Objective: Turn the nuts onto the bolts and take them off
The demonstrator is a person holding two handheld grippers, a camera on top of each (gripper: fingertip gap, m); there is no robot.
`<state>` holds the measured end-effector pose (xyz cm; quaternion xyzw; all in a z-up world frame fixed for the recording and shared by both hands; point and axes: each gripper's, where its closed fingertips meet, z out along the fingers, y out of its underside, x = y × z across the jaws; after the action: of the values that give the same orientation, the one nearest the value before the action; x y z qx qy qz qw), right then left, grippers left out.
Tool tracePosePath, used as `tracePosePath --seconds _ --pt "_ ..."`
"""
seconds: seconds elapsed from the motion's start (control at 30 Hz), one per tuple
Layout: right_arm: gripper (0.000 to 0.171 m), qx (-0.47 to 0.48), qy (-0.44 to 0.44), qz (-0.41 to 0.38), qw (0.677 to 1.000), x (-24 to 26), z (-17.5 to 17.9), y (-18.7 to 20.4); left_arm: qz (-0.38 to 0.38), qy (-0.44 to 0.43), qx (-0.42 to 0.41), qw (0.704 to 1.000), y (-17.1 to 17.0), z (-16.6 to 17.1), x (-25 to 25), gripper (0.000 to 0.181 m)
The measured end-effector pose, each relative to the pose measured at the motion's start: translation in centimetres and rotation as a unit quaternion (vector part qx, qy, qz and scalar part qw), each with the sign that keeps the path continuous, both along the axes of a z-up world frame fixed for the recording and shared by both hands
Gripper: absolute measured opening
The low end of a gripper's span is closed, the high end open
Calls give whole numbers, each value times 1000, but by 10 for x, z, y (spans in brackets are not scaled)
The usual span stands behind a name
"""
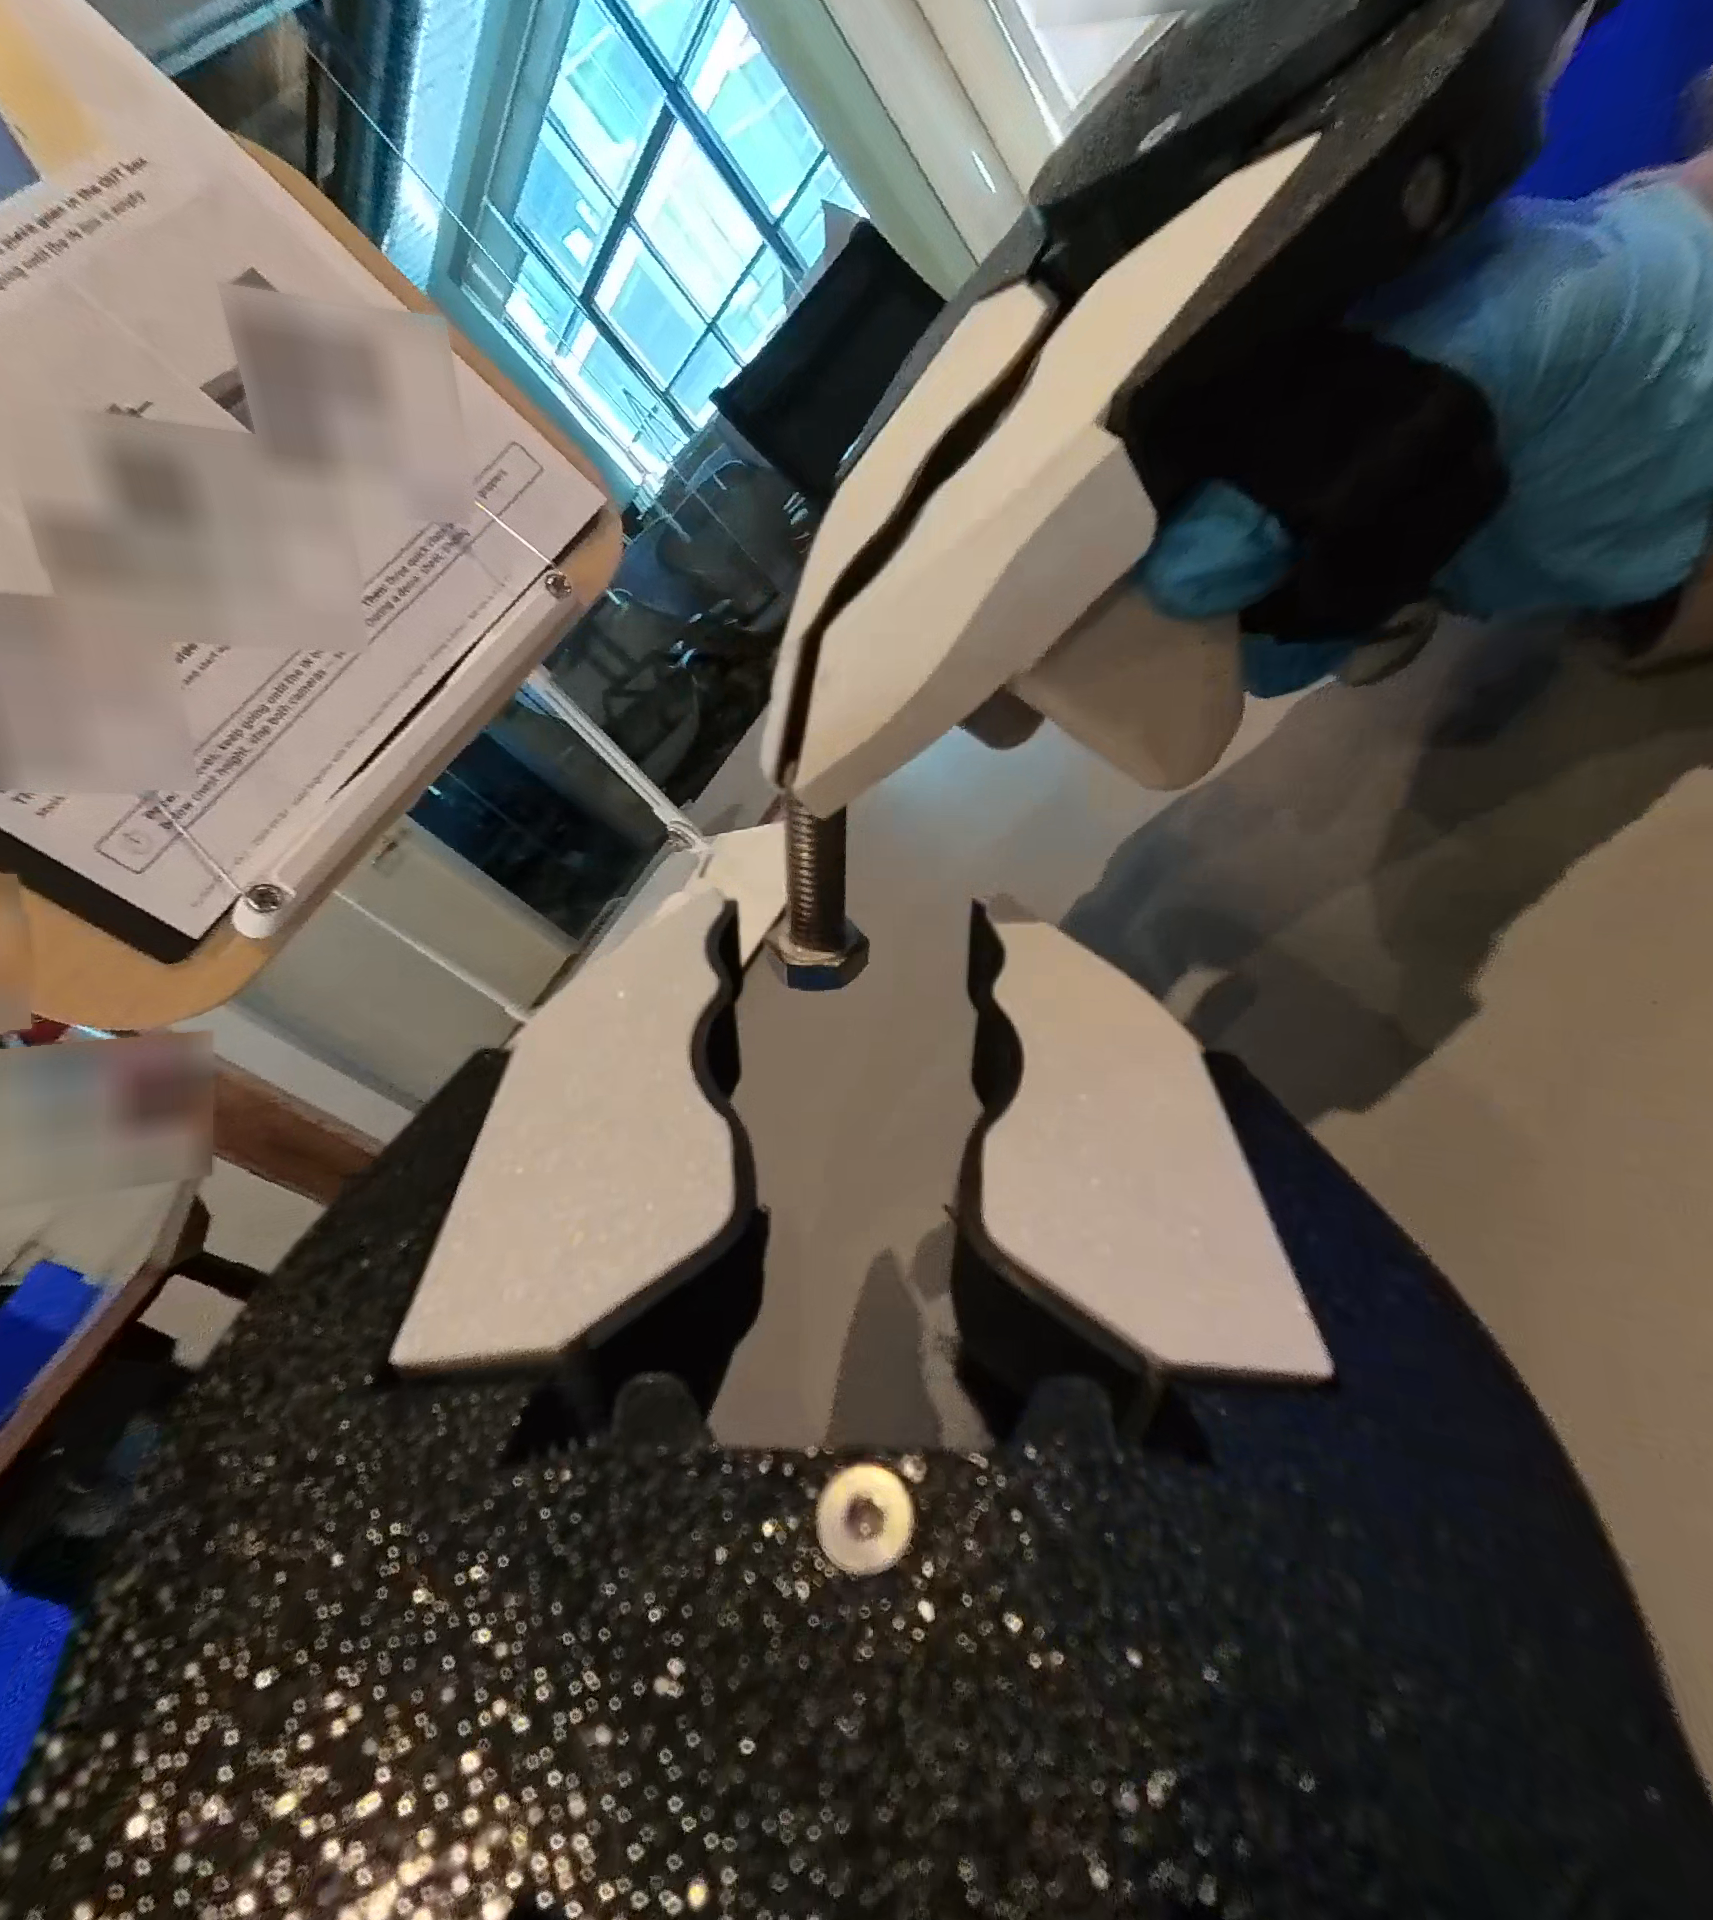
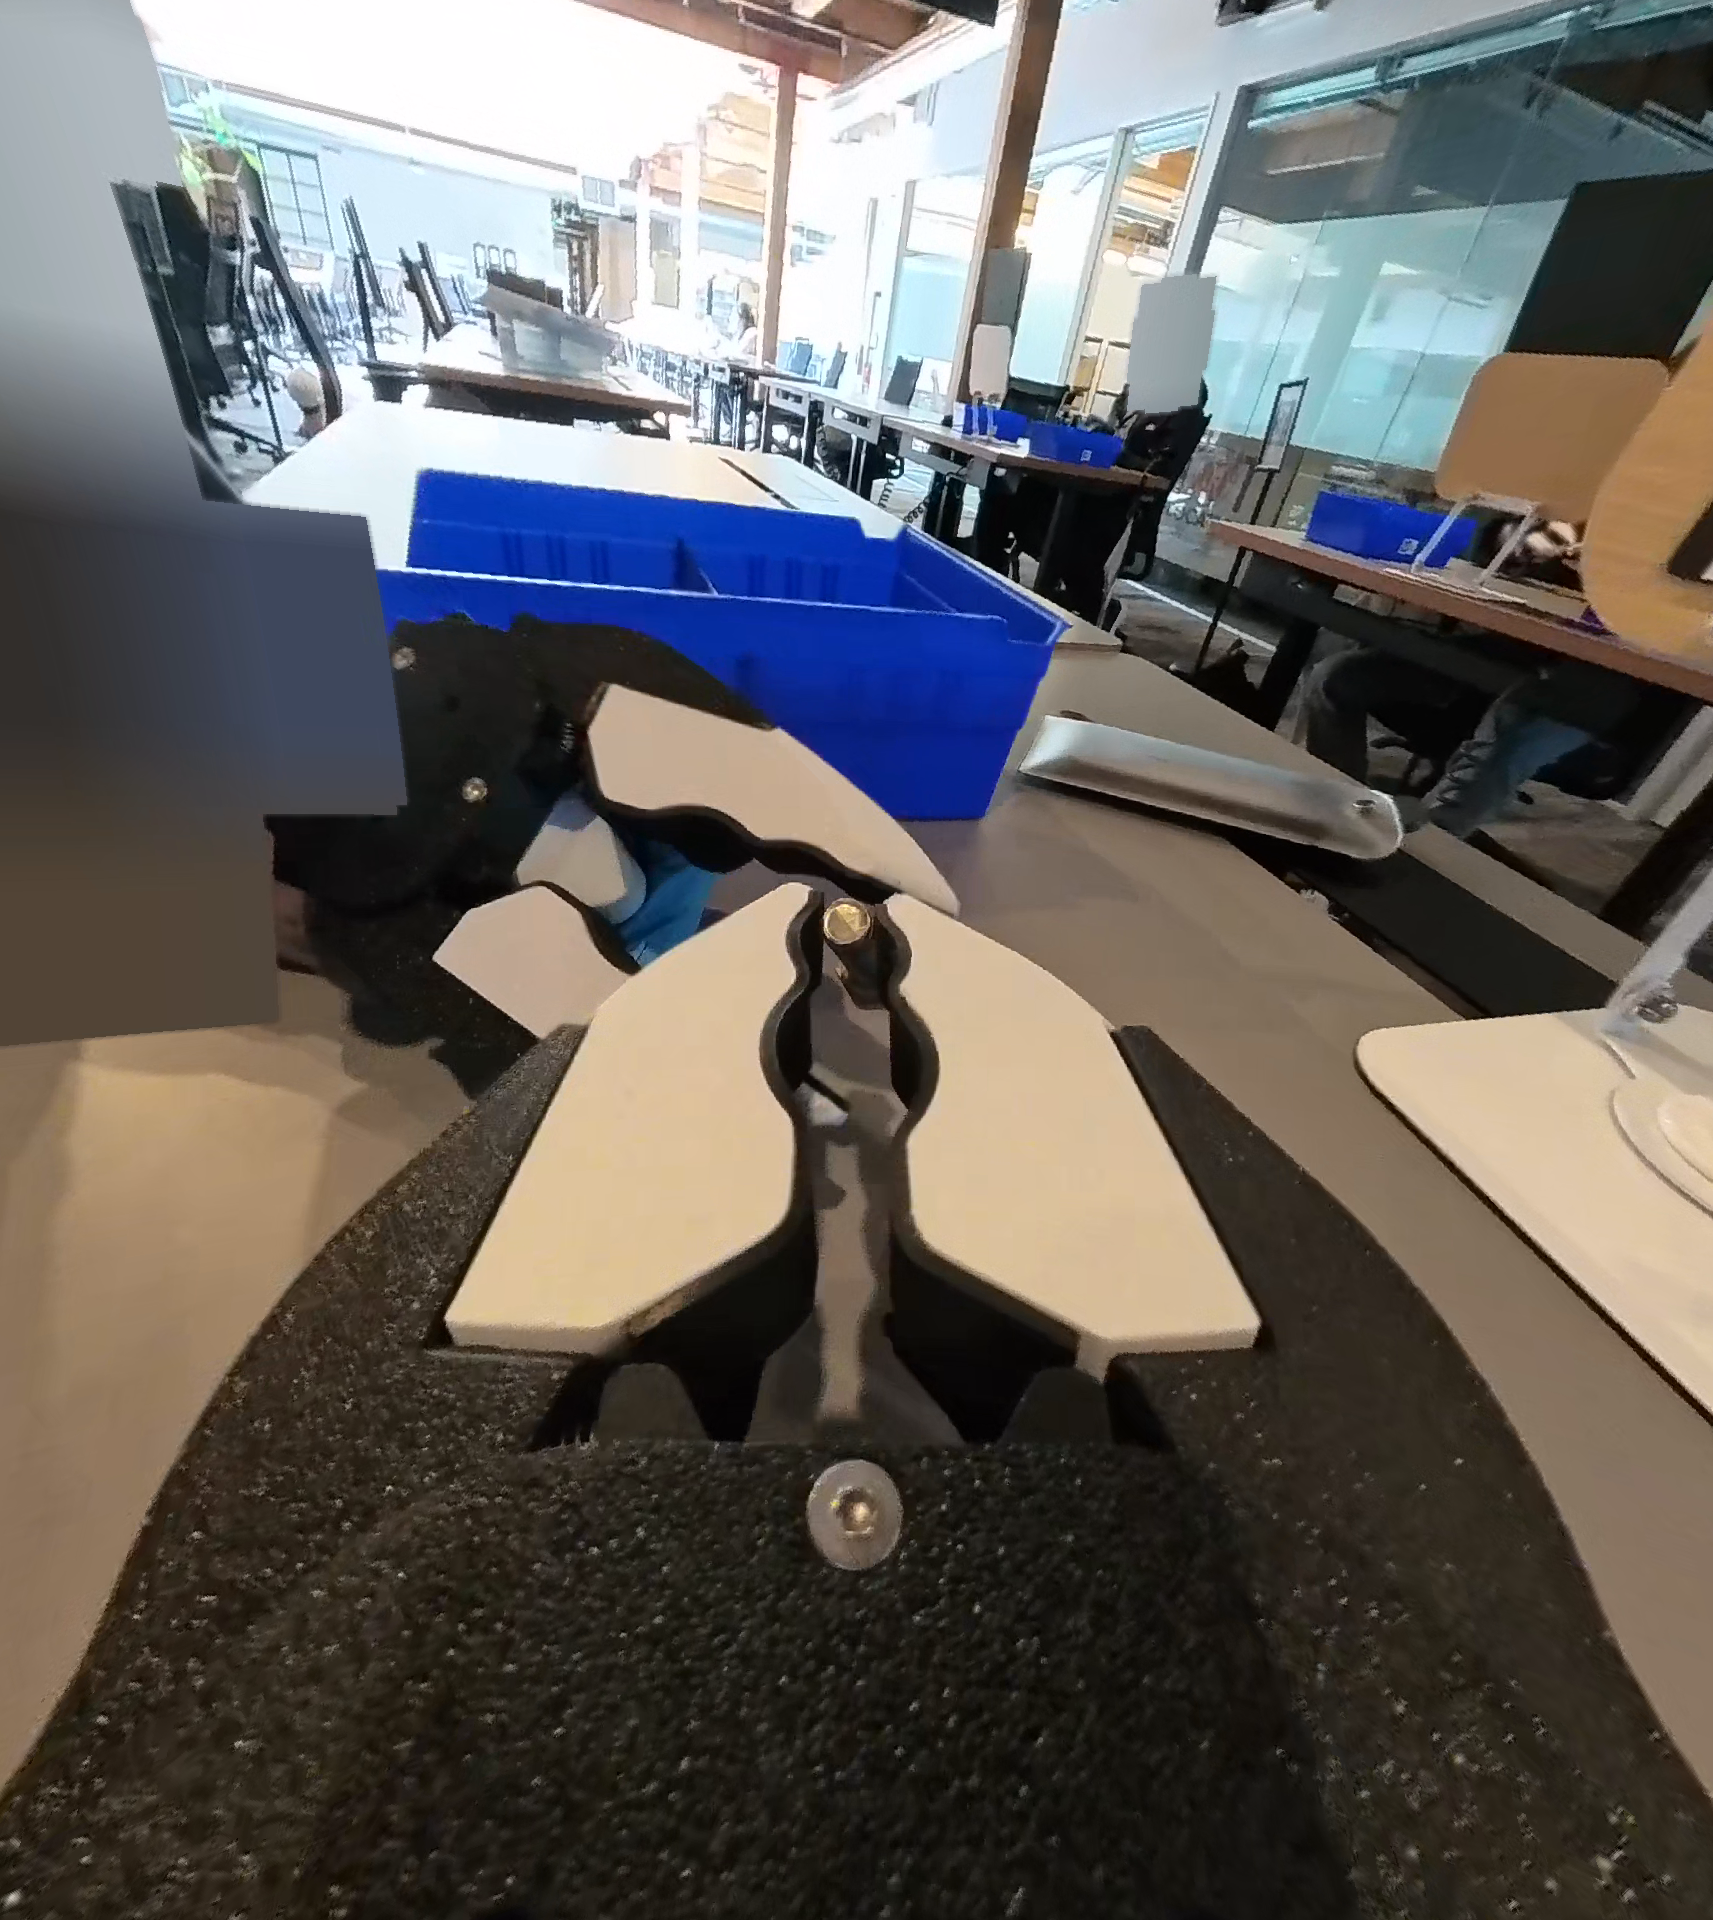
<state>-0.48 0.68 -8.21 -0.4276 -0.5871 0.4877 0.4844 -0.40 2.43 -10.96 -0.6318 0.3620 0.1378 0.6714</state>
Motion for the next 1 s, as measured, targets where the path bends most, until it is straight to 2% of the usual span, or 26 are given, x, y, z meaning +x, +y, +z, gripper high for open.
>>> tracePosePath --seconds 0.2,0.4,0.67,0.8,1.0 --pt "9 20 -18 0 1000 3 0 -1 -3 -23 -21 1000 1 -3 -3 33" --pt "9 18 -29 18 999 4 -3 -7 -6 -9 -21 1000 0 -6 -1 23" --pt "9 28 -43 28 998 9 -6 -7 -28 -20 -22 999 -2 -5 3 24" --pt "9 19 -42 44 998 13 -4 -7 -65 -25 -33 997 -8 -7 13 26" --pt "9 4 -45 66 997 17 -3 -9 -81 -41 -41 995 -10 -6 15 18"
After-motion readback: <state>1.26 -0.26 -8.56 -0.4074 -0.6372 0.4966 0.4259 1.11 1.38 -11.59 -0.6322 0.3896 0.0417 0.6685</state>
